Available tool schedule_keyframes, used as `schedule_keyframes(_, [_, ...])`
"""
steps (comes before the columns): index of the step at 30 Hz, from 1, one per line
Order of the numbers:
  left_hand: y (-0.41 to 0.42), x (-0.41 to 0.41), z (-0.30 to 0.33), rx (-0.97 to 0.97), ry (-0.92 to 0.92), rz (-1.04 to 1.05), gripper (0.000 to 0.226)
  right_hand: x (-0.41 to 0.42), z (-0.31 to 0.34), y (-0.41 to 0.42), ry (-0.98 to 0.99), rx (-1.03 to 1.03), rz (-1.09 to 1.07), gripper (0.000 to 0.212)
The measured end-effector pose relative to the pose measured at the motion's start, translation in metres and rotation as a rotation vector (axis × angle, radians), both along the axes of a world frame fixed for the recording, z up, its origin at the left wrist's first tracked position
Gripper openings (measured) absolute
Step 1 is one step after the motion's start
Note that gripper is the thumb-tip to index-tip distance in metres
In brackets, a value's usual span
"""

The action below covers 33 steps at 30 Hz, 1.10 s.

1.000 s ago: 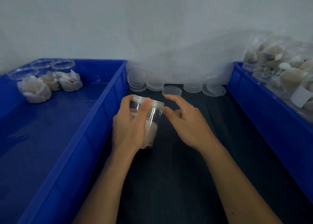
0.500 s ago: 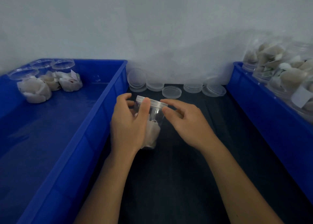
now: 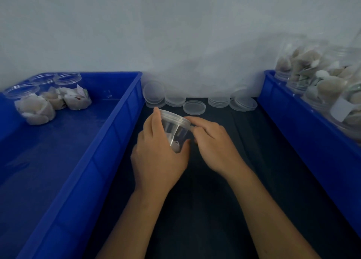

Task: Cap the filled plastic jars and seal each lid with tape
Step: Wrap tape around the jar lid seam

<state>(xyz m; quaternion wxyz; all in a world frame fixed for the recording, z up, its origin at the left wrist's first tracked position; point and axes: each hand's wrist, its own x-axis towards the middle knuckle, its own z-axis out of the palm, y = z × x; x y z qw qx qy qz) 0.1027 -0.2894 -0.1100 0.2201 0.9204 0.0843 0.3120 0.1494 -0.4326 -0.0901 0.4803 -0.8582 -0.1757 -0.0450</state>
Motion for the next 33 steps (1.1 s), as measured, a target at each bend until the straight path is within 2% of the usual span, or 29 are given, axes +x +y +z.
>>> schedule_keyframes(2, [0.002,0.003,-0.001,-0.001,0.012,0.016,0.112,0.002,-0.002,-0.001,-0.025,-0.014,-0.012,0.047])
schedule_keyframes(6, [0.005,0.005,-0.004,-0.05,-0.018,-0.001,0.109,0.007,-0.005,-0.009,-0.044,-0.029,-0.038,0.037])
schedule_keyframes(19, [0.011,0.003,-0.003,-0.331,-0.097,-0.109,0.098,0.007,-0.005,-0.009,-0.108,-0.102,-0.072,0.031])
schedule_keyframes(27, [0.012,-0.001,0.003,-0.444,-0.085,-0.173,0.101,0.001,0.002,-0.003,-0.172,-0.135,-0.14,0.032])
schedule_keyframes(31, [0.013,0.0,0.008,-0.344,-0.061,-0.097,0.073,-0.003,0.003,0.0,-0.221,-0.179,-0.113,0.033])
schedule_keyframes(33, [0.015,0.001,0.009,-0.348,-0.054,-0.043,0.071,-0.008,0.003,0.007,-0.264,-0.189,-0.097,0.037])
